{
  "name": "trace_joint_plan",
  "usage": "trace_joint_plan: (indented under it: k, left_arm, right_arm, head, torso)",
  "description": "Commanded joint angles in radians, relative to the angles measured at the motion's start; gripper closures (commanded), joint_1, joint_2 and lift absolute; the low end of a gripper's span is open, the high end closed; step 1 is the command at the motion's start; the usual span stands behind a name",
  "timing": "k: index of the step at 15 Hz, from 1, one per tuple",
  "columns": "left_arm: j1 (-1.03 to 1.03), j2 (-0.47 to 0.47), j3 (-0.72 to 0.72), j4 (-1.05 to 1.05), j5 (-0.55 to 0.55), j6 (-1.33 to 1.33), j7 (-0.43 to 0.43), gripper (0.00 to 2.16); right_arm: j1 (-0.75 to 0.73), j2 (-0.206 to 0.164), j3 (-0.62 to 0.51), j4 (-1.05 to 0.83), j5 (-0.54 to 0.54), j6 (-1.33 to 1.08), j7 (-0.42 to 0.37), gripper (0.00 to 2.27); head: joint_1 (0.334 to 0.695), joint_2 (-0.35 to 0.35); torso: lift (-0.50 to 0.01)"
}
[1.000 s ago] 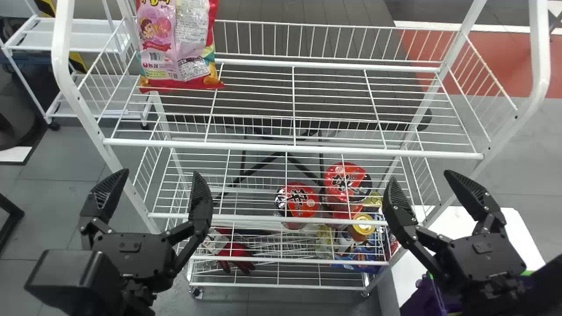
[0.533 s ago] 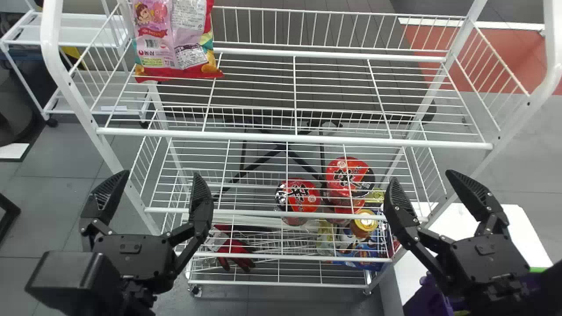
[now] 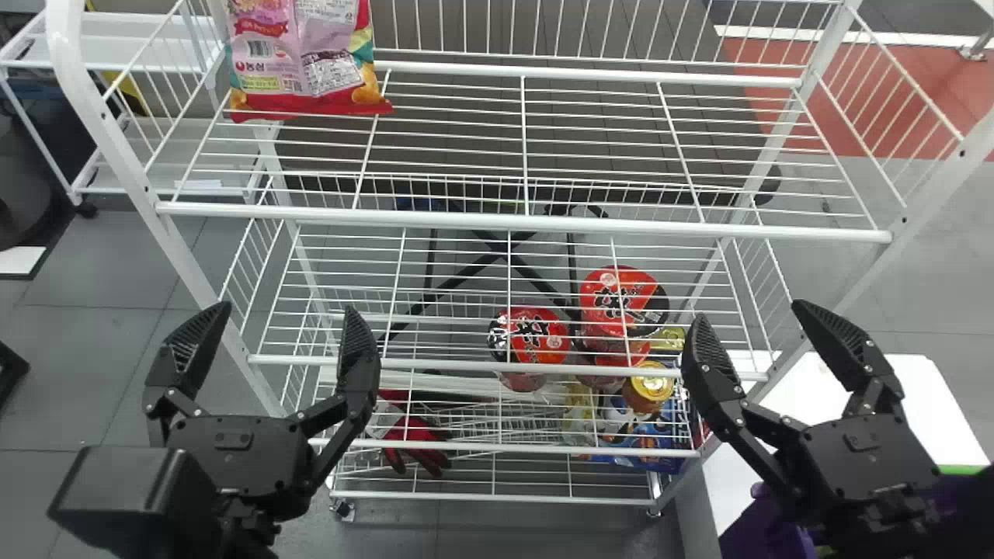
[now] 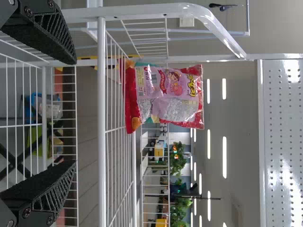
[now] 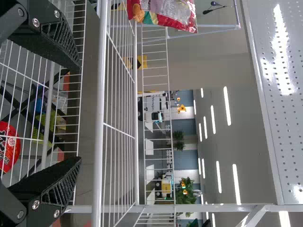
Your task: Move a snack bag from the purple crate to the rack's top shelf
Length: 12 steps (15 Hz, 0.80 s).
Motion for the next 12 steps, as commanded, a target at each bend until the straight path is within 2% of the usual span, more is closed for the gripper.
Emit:
trace_joint_plan:
  k: [1, 12]
  left_arm:
    - [-0.002, 0.0, -0.002, 0.001, -0.002, 0.0, 0.0, 0.06]
    - [0.0, 0.0, -0.007, -0.001, -0.007, -0.003, 0.012, 0.06]
  right_arm:
    - [-0.002, -0.001, 0.0, 0.004, -0.002, 0.0, 0.0, 0.14]
    - [-0.009, -0.006, 0.002, 0.01, -0.005, -0.003, 0.0, 0.14]
  head:
    - [0.695, -0.047]
    - [0.695, -0.048]
  torso:
    - [-0.207]
    - [-0.25]
